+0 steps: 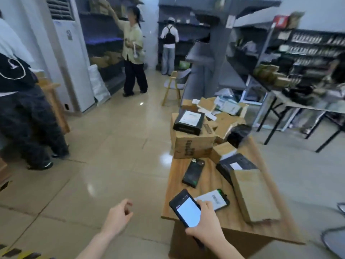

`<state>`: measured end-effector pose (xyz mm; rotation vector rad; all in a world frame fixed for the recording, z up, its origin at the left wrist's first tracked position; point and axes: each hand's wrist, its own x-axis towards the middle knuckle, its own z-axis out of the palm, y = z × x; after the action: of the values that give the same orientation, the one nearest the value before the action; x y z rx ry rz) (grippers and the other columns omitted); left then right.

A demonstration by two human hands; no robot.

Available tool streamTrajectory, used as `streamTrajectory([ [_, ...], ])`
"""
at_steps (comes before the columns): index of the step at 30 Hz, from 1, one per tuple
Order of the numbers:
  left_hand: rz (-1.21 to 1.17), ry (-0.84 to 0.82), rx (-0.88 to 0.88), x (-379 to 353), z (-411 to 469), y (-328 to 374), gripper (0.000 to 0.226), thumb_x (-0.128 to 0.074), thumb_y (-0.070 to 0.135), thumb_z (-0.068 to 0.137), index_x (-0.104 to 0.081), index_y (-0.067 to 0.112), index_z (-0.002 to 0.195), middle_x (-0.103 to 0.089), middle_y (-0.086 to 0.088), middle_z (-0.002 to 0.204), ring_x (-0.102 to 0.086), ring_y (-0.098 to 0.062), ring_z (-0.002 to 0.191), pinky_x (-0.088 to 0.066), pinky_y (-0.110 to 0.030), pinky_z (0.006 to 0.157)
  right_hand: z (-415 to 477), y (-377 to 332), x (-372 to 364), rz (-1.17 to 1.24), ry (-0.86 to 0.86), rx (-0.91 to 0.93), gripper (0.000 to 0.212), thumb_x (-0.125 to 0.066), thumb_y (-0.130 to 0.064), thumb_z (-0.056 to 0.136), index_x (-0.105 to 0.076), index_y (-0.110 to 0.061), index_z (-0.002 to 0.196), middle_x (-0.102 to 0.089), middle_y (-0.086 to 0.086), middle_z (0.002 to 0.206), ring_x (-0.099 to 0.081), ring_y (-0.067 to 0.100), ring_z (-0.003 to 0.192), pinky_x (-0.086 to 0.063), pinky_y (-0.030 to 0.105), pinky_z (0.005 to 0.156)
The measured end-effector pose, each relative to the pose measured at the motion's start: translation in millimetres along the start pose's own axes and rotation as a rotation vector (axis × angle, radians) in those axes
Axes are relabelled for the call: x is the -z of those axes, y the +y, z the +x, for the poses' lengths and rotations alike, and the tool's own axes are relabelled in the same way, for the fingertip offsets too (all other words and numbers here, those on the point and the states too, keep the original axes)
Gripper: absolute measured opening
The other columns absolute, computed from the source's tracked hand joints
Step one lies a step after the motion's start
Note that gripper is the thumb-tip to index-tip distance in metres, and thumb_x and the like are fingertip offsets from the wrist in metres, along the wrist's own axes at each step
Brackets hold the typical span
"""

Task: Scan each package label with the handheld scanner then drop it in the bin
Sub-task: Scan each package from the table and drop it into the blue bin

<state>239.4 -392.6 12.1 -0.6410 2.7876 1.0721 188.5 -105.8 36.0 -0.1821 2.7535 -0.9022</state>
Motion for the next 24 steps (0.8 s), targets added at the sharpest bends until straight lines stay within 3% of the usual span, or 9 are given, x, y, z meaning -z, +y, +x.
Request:
streamTrajectory([
  [4, -0.038, -0.105, -0.082, -75, 19, 79, 0.036, -0.077, 0.029, 0.079, -0.058, 0.024, 0.109, -0.06, 0.005, 0.097, -0.059, -0.011, 0.091, -0.043, -0.02, 0.078, 5, 73, 49, -0.025, 0.067, -0.146, 0.097, -0.082, -0.047, 0.047, -0.029, -0.033, 0.127, -0.032, -0.013, 0.123, -0.037, 0.002, 0.098, -0.041, 0.008, 0.066],
  [8, 0.043, -0.156, -0.172, -138, 30, 137, 0.063, -0.078, 0.044, 0.072, -0.051, 0.028, 0.125, -0.049, 0.004, 0.119, -0.049, -0.014, 0.117, -0.043, -0.028, 0.094, 4, 123, 77, -0.083, 0.087, -0.264, 0.096, -0.083, -0.045, 0.05, -0.031, -0.03, 0.129, -0.035, -0.009, 0.121, -0.044, 0.007, 0.107, -0.051, 0.016, 0.076],
  [14, 0.221, -0.26, -0.225, -195, 61, 177, 0.089, -0.077, 0.055, 0.067, -0.032, 0.03, 0.14, -0.024, 0.001, 0.143, -0.028, -0.019, 0.133, -0.042, -0.032, 0.098, 16, 157, 95, -0.153, 0.053, -0.407, 0.097, -0.084, -0.045, 0.053, -0.031, -0.027, 0.132, -0.035, -0.005, 0.129, -0.04, 0.012, 0.118, -0.053, 0.025, 0.087],
  [19, 0.465, -0.348, -0.271, -219, 95, 174, 0.106, -0.077, 0.061, 0.062, -0.018, 0.031, 0.146, -0.023, -0.003, 0.143, -0.027, -0.024, 0.133, -0.042, -0.037, 0.098, 32, 164, 96, -0.235, -0.016, -0.441, 0.092, -0.079, -0.05, 0.051, -0.035, -0.028, 0.128, -0.035, -0.007, 0.119, -0.041, 0.01, 0.107, -0.051, 0.024, 0.081],
  [24, 0.624, -0.373, -0.408, -207, 125, 157, 0.086, -0.079, 0.044, 0.061, -0.033, 0.027, 0.132, -0.034, 0.005, 0.128, -0.037, -0.021, 0.118, -0.048, -0.034, 0.08, 56, 154, 100, -0.345, -0.074, -0.368, 0.093, -0.075, -0.052, 0.052, -0.033, -0.026, 0.131, -0.033, -0.005, 0.12, -0.043, 0.012, 0.107, -0.044, 0.026, 0.084],
])
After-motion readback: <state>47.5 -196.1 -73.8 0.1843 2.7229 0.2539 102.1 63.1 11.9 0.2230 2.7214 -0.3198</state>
